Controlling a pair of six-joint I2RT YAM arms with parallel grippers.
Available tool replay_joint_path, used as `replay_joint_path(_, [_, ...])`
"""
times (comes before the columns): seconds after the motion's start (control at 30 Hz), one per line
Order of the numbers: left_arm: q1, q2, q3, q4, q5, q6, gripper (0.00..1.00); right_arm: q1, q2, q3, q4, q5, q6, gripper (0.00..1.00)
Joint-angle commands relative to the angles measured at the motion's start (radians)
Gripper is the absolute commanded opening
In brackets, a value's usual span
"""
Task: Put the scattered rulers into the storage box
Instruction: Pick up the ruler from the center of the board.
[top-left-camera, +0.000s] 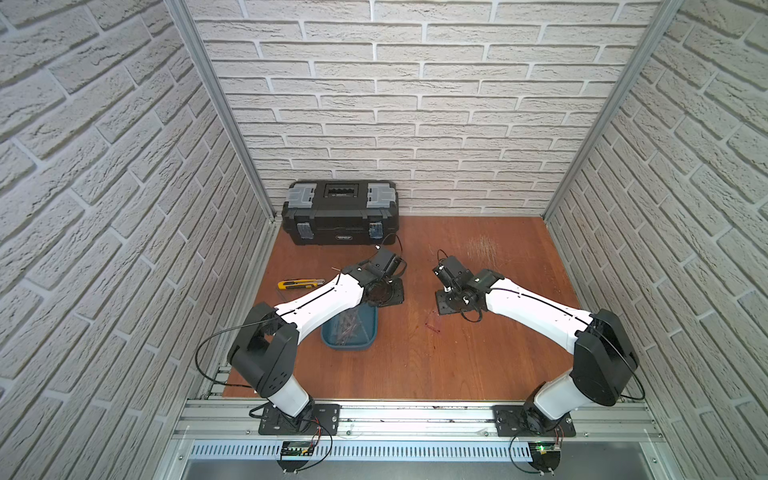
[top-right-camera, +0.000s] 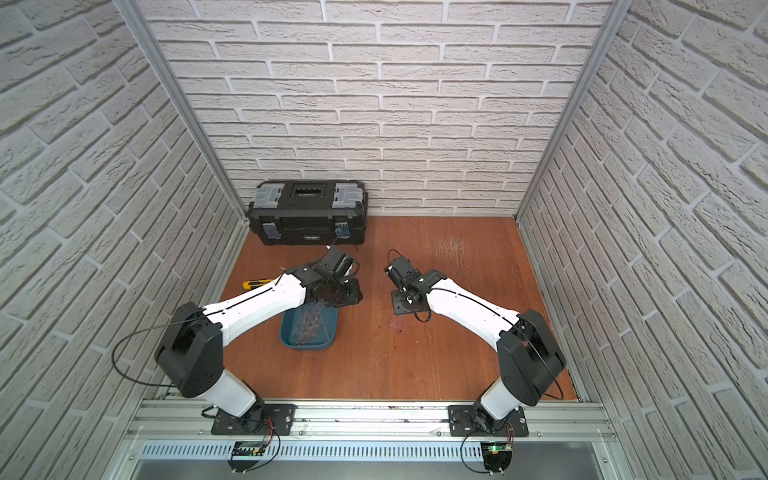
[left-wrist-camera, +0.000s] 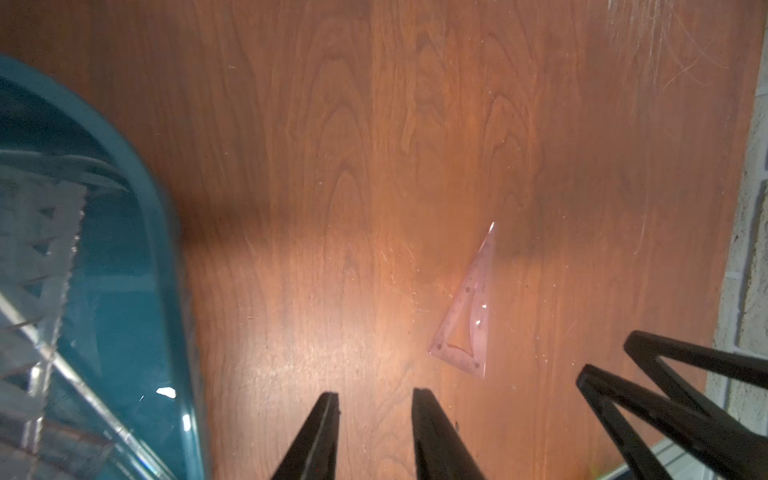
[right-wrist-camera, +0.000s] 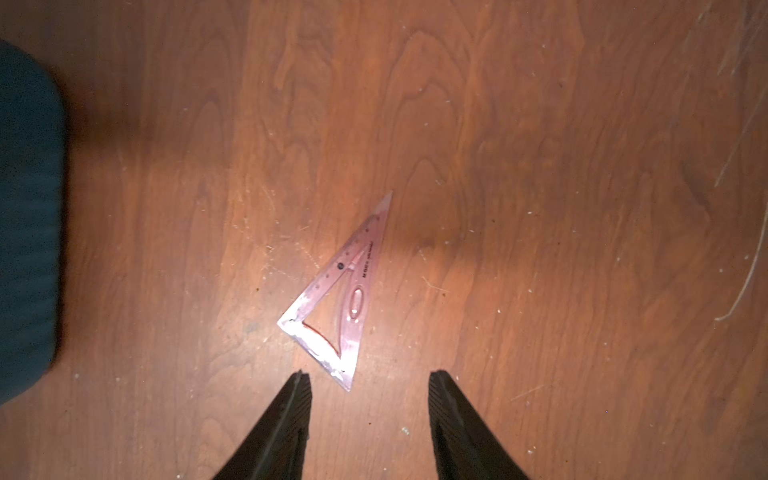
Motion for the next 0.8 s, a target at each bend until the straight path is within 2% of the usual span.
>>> replay_joint_path(0.0, [-0.017,0.042,0.025,0.070,0.037,-0.008,0.35,-0.031,-0.001,-0.024,0.008,-0.004,-0.021,0.50])
replay_joint_path(0.27, [-0.041,0.112,0.028,0.120,0.061,-0.026,0.35,-0.073,0.020,-0.060,0.040,-0.036,-0.021,0.49])
replay_joint_path(0.77, [-0.066,0.158,-0.017,0.170,0.064,-0.059,0.34,-0.079,0.069,-0.062,0.064,-0.062,-0.027,0.48])
